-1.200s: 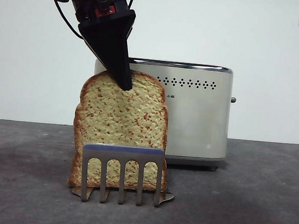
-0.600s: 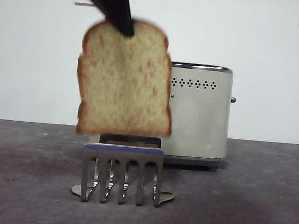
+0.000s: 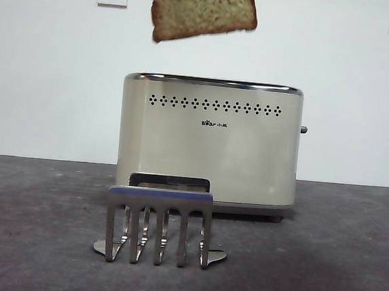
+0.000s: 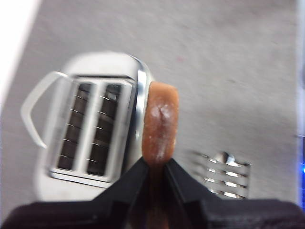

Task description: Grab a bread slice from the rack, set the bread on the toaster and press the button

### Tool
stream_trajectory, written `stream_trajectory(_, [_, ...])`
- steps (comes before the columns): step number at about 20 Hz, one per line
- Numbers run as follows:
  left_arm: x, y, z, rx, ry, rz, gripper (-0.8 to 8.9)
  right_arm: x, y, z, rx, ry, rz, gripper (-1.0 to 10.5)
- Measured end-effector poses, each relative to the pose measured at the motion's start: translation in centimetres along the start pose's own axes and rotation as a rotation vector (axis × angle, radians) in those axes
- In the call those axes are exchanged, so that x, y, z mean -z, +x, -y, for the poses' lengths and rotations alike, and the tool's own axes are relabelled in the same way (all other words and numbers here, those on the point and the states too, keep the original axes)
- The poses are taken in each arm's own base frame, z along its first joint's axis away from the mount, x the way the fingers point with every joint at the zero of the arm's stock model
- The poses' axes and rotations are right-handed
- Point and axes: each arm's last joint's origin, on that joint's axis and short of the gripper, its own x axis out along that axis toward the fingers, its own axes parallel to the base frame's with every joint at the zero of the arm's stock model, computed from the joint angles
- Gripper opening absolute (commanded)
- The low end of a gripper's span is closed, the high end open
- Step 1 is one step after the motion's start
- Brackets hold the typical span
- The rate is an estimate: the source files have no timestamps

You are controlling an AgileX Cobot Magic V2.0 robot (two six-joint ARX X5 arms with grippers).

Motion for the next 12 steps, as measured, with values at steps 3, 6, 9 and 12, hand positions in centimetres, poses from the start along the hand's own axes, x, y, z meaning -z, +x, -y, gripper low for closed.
stream_trajectory(3, [-0.6,-0.4,-0.5,-0.074,0.047,0.035,-0.10,0.0,0.0,0.0,0.000,0.000,0.000,0.0])
stream_trajectory(6, [-0.8,-0.4,-0.8,-0.133,0.102,0.032,-0.10,0.0,0.0,0.0,-0.008,0.000,-0.003,0.0])
stream_trajectory(9, [-0.9,0.5,-1.1,-0.146,0.125,0.011,-0.11,0.1,0.0,0.0,-0.022,0.003,-0.017,0.0])
stream_trajectory(12, [-1.0,1.6,-1.4,-0.154,0.145,-0.003,-0.11,0.3,0.0,0.0,-0.018,0.006,-0.035,0.0])
